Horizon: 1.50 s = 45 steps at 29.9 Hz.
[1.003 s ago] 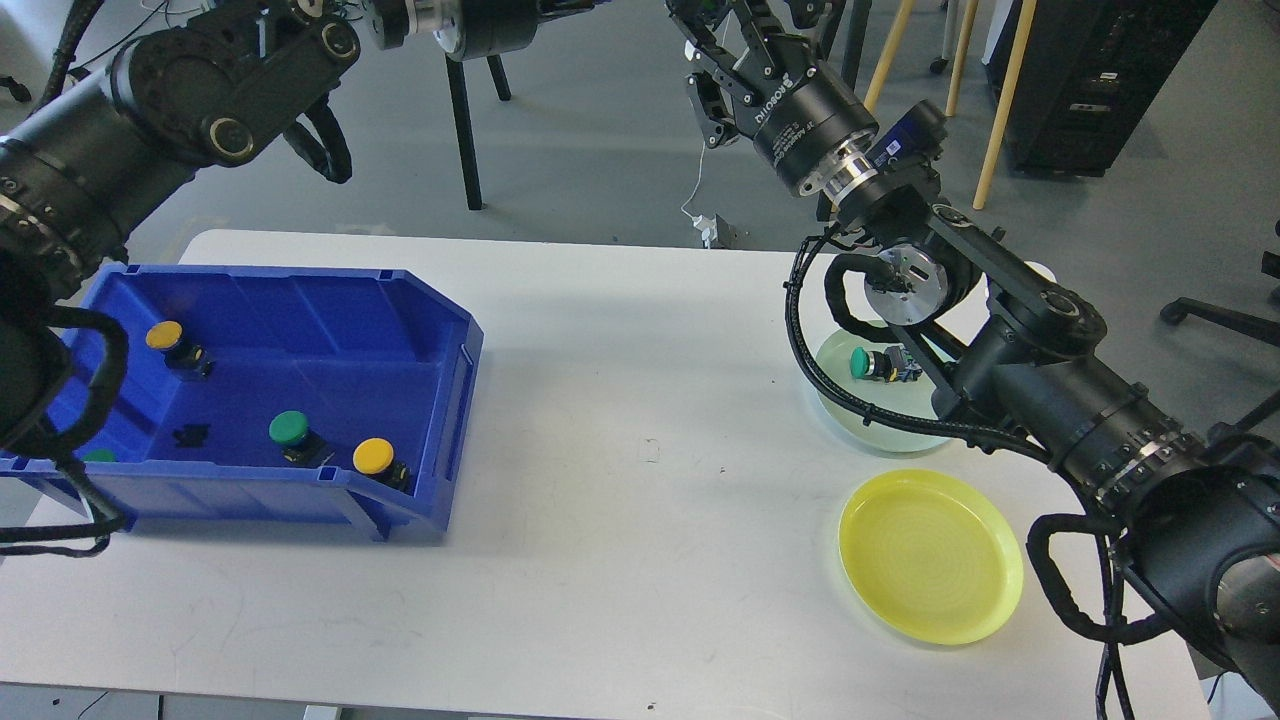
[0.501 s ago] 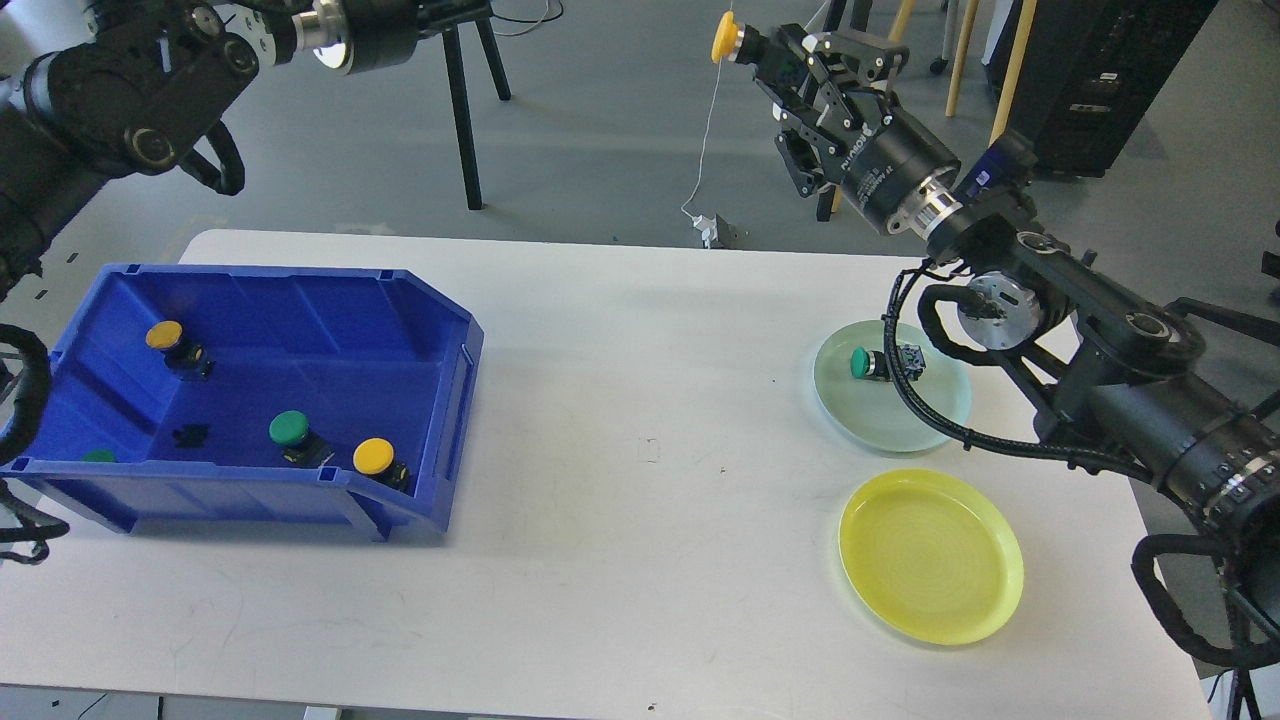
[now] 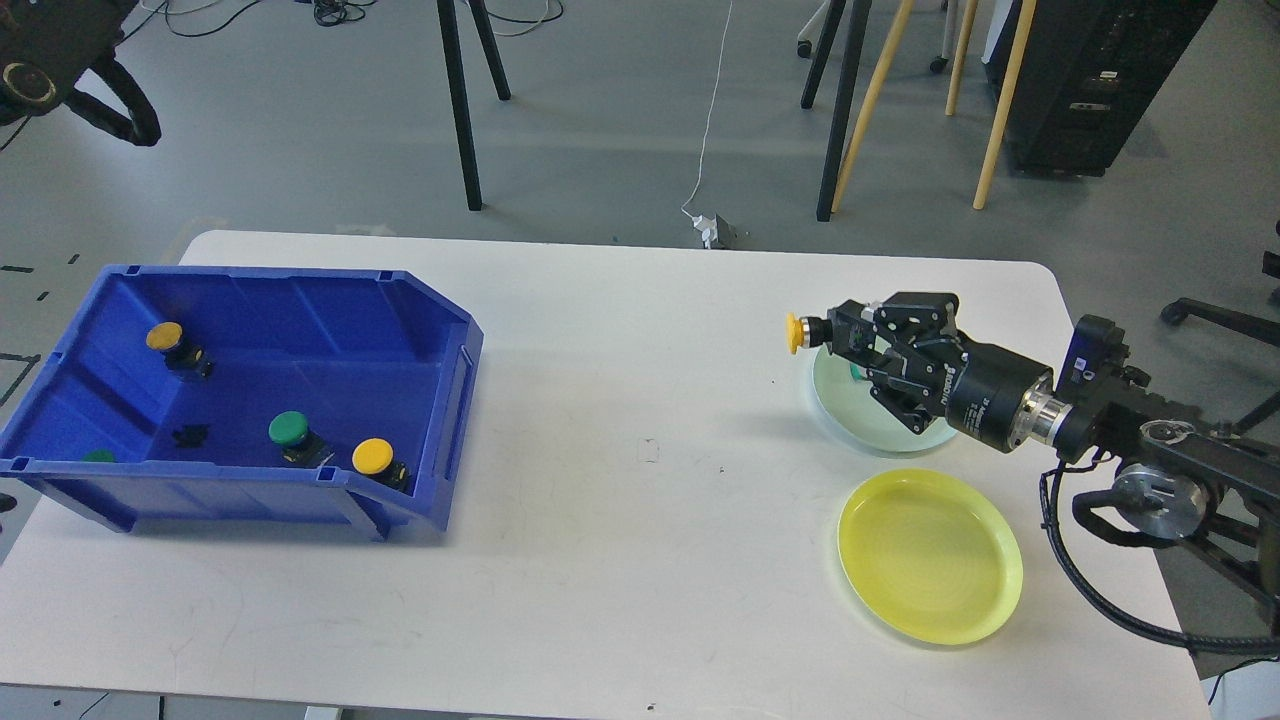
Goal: Pass button and place on color plate
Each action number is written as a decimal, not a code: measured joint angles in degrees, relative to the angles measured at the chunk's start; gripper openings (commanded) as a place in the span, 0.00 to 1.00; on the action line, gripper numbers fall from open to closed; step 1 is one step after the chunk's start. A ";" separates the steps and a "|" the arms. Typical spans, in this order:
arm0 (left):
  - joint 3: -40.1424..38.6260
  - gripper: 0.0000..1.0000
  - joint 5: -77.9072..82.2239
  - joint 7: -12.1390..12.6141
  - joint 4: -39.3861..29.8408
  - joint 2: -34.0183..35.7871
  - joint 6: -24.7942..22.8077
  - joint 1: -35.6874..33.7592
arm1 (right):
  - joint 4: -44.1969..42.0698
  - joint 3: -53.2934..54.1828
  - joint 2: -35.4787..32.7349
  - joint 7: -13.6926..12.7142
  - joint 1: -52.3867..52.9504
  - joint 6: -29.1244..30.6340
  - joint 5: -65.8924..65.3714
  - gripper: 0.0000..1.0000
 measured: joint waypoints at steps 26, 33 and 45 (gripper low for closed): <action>-0.10 0.99 -0.29 0.01 0.00 -3.52 0.00 -1.22 | 4.84 -0.41 -13.96 0.99 -17.58 -1.78 -0.29 0.50; -0.07 0.99 -0.28 0.02 0.01 -3.46 0.00 -1.56 | 4.16 0.03 -13.96 0.92 -17.70 -1.56 0.04 0.69; -0.07 0.99 -0.28 0.01 0.01 -3.46 0.00 -2.15 | 4.89 1.98 -14.45 0.89 -17.63 -1.02 0.41 0.93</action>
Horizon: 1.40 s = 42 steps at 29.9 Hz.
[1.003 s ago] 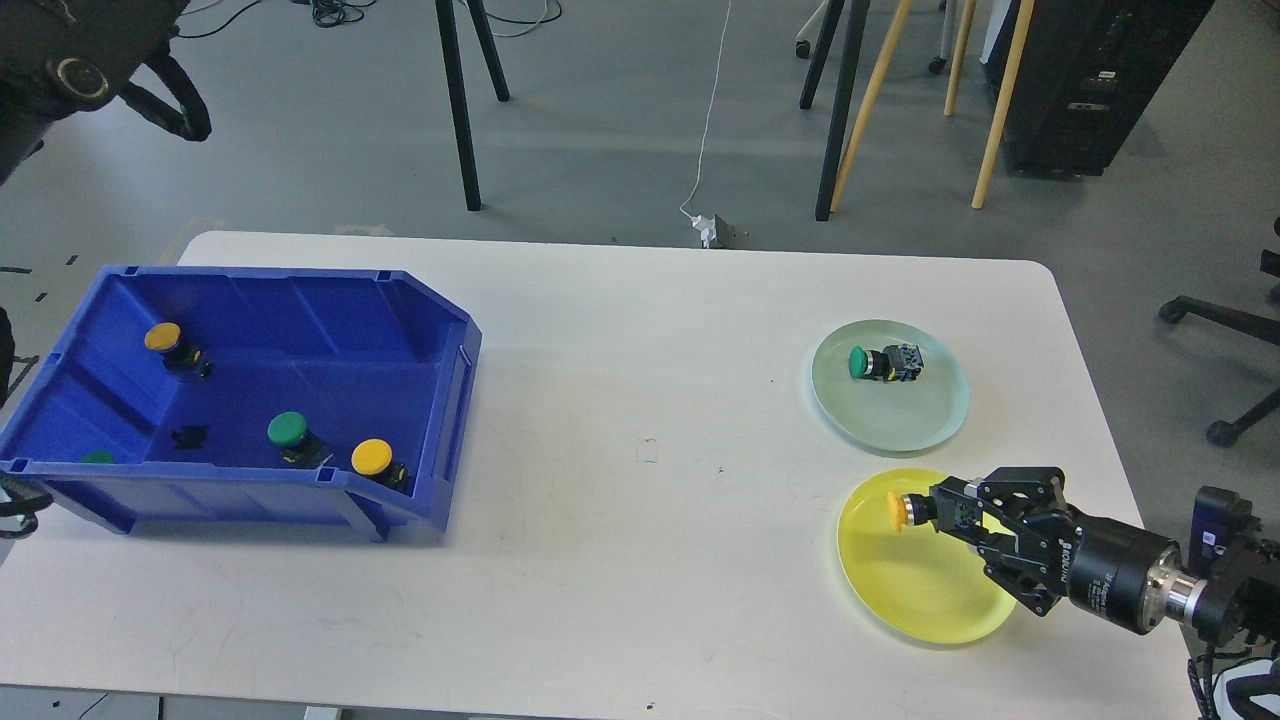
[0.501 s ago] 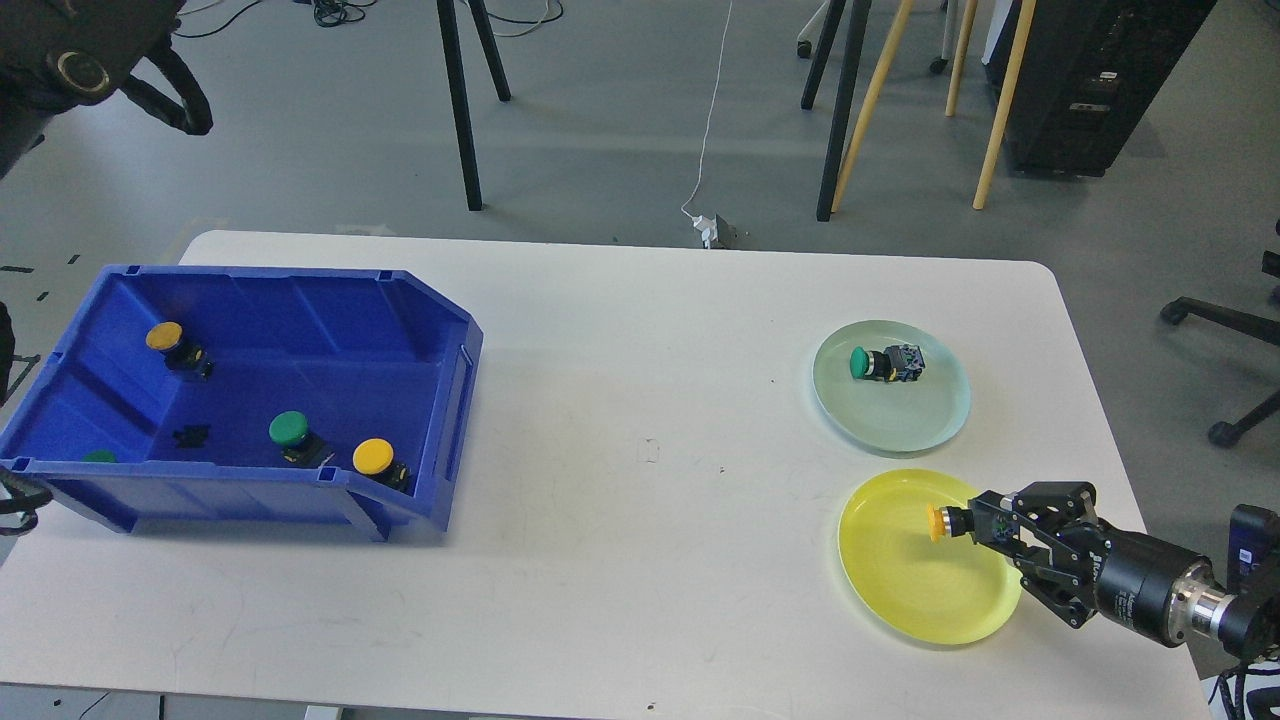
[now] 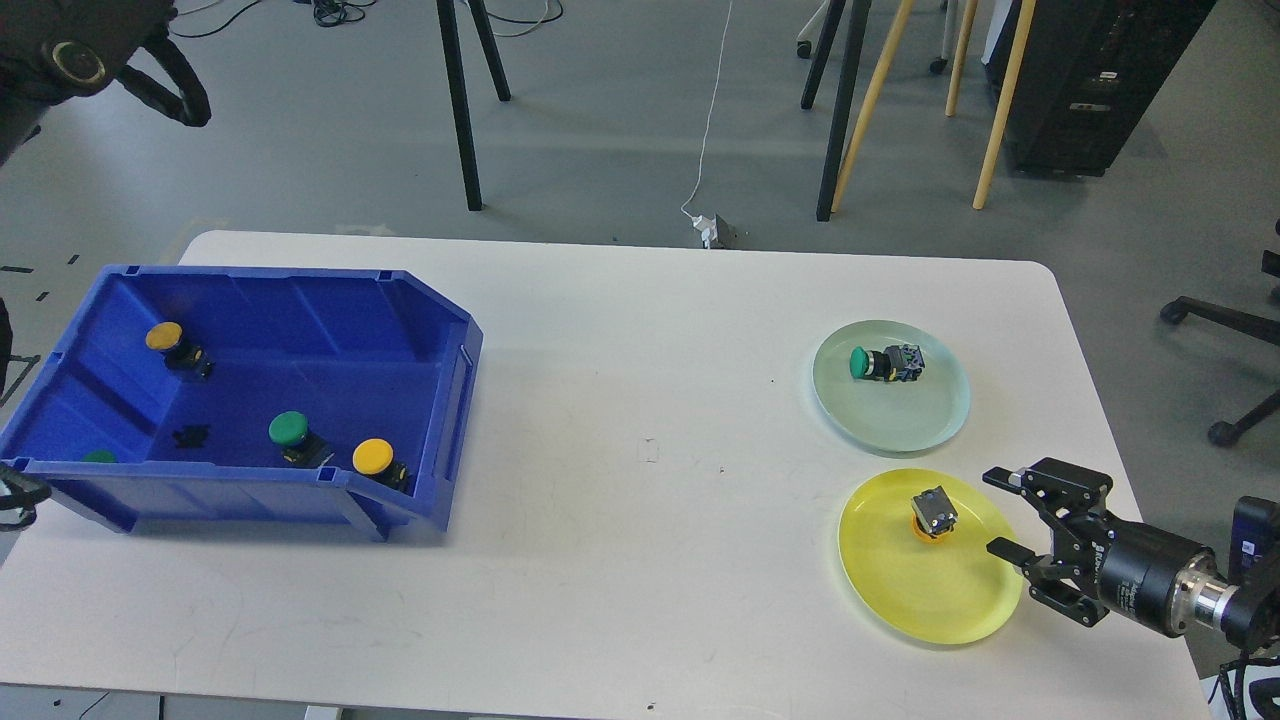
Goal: Pass button and place on color plate
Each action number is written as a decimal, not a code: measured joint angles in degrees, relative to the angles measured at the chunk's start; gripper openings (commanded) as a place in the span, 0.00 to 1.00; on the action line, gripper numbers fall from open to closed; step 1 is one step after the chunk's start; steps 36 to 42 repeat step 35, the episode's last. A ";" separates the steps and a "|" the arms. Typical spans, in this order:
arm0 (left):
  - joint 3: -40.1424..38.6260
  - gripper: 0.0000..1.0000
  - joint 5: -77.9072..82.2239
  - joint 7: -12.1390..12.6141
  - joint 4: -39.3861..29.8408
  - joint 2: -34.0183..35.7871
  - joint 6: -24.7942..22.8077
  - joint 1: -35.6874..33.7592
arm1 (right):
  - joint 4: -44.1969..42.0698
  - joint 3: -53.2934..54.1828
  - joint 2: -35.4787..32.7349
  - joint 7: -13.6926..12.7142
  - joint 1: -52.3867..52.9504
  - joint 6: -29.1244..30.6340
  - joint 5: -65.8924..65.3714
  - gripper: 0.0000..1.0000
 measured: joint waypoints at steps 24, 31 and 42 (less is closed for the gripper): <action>0.22 0.99 -17.88 0.00 -0.07 -2.19 0.00 -0.11 | -14.58 16.70 9.52 -3.72 28.21 -8.98 7.06 0.94; 1.37 0.99 -19.29 0.00 -0.44 -2.96 0.00 0.92 | -32.14 5.51 16.87 -7.75 38.01 -9.64 5.42 0.95; 2.60 0.99 -15.79 0.00 -0.45 -4.24 0.00 2.00 | -34.62 3.75 17.72 -7.47 39.59 -9.63 4.82 0.97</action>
